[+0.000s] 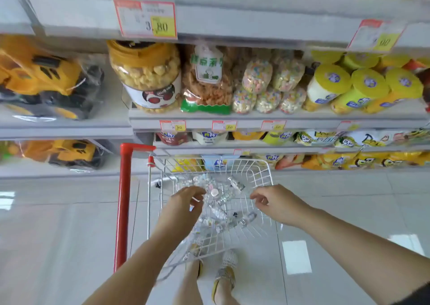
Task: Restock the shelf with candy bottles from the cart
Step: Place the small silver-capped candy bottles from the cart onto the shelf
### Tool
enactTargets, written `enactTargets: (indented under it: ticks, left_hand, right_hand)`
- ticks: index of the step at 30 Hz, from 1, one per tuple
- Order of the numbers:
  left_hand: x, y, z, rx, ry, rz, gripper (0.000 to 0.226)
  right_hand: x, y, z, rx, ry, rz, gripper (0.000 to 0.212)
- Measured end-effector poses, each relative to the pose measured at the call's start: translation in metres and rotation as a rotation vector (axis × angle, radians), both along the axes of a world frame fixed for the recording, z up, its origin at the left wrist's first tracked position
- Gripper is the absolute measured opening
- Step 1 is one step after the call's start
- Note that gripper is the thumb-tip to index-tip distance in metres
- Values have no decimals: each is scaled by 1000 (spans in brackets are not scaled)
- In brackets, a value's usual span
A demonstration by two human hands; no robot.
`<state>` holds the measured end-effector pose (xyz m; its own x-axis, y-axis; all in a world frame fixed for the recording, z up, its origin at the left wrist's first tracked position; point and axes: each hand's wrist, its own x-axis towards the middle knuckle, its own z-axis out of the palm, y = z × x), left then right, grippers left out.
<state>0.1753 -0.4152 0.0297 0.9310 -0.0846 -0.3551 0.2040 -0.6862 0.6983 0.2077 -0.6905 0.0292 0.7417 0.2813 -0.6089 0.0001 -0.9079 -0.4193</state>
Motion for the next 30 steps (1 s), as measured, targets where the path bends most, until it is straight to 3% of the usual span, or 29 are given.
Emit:
enactTargets:
  ticks: [11, 20, 25, 30]
  left_hand:
    - [-19, -39, -179, 145, 380, -85, 38]
    - [-14, -83, -293, 252, 652, -509, 46]
    - [-19, -92, -310, 232, 670, -373, 45]
    - [-21, -98, -298, 133, 617, -205, 37]
  right_hand:
    - [-20, -23, -210, -221, 288, 219, 44]
    - [-15, 6, -294, -434, 282, 640, 43]
    - [-18, 5, -306, -454, 227, 686, 30]
    - [-14, -4, -291, -250, 236, 474, 14]
